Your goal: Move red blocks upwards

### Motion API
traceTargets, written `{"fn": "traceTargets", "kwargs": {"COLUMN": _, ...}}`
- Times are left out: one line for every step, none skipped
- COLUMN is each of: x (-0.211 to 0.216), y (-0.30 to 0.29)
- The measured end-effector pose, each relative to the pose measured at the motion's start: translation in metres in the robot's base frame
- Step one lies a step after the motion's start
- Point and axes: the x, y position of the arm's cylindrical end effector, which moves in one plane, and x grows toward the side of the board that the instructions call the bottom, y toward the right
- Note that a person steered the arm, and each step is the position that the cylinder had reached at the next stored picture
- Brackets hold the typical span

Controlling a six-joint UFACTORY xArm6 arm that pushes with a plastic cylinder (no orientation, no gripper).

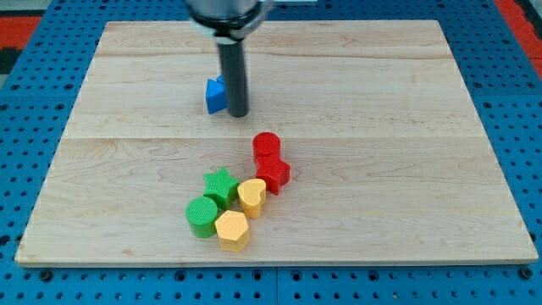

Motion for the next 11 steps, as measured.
{"fn": "traceTargets", "kwargs": {"x": -0.007, "y": 0.038}}
{"fn": "traceTargets", "kwargs": {"x": 0.023, "y": 0.109}}
{"fn": "traceTargets", "kwargs": {"x": 0.103, "y": 0.113}}
{"fn": "traceTargets", "kwargs": {"x": 0.184, "y": 0.12}}
{"fn": "traceTargets", "kwargs": {"x": 0.183, "y": 0.078}}
{"fn": "traceTargets", "kwargs": {"x": 0.146, "y": 0.061}}
{"fn": "traceTargets", "kwargs": {"x": 0.131, "y": 0.053}}
{"fn": "traceTargets", "kwargs": {"x": 0.156, "y": 0.053}}
{"fn": "traceTargets", "kwargs": {"x": 0.15, "y": 0.027}}
{"fn": "traceTargets", "kwargs": {"x": 0.121, "y": -0.009}}
{"fn": "traceTargets", "kwargs": {"x": 0.094, "y": -0.022}}
